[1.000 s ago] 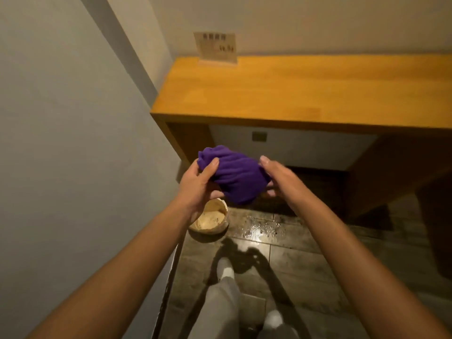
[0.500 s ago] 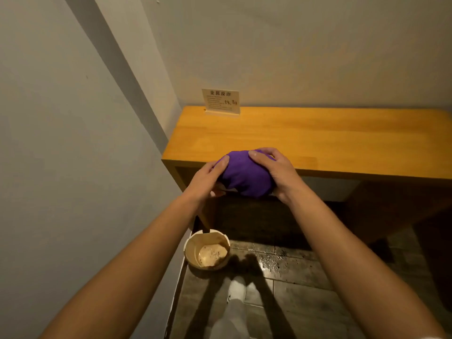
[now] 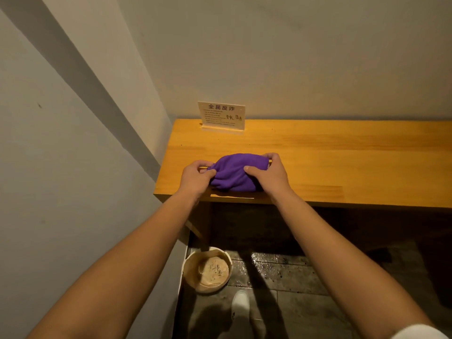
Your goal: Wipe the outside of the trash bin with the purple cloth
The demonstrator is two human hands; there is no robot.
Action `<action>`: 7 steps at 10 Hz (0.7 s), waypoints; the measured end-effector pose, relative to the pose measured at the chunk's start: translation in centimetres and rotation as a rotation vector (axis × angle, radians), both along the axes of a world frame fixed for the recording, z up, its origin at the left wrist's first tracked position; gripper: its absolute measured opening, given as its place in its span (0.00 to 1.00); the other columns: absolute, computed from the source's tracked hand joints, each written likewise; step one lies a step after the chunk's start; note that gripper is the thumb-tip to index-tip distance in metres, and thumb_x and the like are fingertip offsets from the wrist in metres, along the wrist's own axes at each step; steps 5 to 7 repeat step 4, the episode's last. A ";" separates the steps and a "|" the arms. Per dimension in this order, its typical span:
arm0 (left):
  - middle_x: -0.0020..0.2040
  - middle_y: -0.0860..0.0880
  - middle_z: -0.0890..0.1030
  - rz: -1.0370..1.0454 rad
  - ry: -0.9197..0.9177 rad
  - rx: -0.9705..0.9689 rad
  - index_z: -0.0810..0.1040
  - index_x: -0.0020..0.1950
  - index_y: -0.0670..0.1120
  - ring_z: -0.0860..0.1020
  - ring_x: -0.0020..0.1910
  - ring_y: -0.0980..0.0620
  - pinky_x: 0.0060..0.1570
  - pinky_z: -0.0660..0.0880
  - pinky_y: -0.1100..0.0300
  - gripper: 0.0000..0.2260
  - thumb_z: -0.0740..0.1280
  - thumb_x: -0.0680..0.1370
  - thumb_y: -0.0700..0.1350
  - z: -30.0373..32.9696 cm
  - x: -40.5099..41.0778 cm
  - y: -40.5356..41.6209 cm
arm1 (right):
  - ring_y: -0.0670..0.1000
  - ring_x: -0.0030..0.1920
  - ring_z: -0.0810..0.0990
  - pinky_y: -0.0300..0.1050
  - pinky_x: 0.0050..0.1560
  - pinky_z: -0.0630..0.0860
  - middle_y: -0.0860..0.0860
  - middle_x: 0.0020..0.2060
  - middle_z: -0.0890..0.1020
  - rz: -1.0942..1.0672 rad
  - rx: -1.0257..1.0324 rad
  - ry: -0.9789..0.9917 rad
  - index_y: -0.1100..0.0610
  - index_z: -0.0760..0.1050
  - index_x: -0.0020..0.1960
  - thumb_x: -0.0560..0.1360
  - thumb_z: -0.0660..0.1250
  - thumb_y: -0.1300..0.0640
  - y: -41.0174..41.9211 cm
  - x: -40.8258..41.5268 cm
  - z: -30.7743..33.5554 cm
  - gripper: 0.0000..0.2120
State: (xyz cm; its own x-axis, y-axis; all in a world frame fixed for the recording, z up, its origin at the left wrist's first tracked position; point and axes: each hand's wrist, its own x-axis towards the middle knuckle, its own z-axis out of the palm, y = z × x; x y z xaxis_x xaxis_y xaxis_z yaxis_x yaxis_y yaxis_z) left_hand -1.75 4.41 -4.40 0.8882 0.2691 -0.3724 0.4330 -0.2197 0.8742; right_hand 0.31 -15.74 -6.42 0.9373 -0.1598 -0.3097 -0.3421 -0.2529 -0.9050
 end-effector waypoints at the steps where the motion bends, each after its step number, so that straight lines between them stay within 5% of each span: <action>1: 0.42 0.47 0.79 -0.005 0.003 0.139 0.80 0.58 0.44 0.80 0.45 0.47 0.38 0.76 0.59 0.06 0.70 0.81 0.39 -1.0 1.7 0.2 | 0.53 0.59 0.77 0.55 0.58 0.80 0.47 0.57 0.75 0.006 -0.110 -0.052 0.49 0.69 0.63 0.70 0.80 0.48 0.5 0.8 -1.0 0.28; 2: 0.44 0.48 0.78 -0.001 0.011 0.283 0.78 0.54 0.48 0.78 0.45 0.48 0.31 0.68 0.65 0.04 0.70 0.82 0.41 -1.6 2.4 -0.1 | 0.53 0.60 0.77 0.51 0.57 0.80 0.48 0.59 0.76 0.030 -0.266 -0.105 0.50 0.70 0.65 0.71 0.79 0.47 0.8 1.1 -1.2 0.28; 3: 0.51 0.44 0.81 -0.033 0.019 0.450 0.77 0.56 0.47 0.79 0.48 0.46 0.38 0.72 0.59 0.06 0.70 0.81 0.45 -1.8 2.1 -0.5 | 0.54 0.64 0.76 0.48 0.57 0.76 0.51 0.65 0.76 0.063 -0.465 -0.121 0.51 0.69 0.70 0.71 0.77 0.42 0.3 1.0 -1.5 0.33; 4: 0.66 0.40 0.78 -0.040 -0.048 0.551 0.74 0.68 0.43 0.78 0.62 0.41 0.59 0.75 0.49 0.20 0.68 0.82 0.54 -0.6 1.7 -0.4 | 0.56 0.72 0.69 0.54 0.67 0.71 0.53 0.74 0.70 0.096 -0.638 -0.200 0.52 0.64 0.77 0.74 0.73 0.39 -0.2 0.6 0.0 0.38; 7: 0.66 0.40 0.78 -0.040 -0.048 0.551 0.74 0.68 0.43 0.78 0.62 0.41 0.59 0.75 0.49 0.20 0.68 0.82 0.54 -0.6 1.7 -0.4 | 0.56 0.72 0.69 0.54 0.67 0.71 0.53 0.74 0.70 0.096 -0.638 -0.200 0.52 0.64 0.77 0.74 0.73 0.39 -0.2 0.6 0.0 0.38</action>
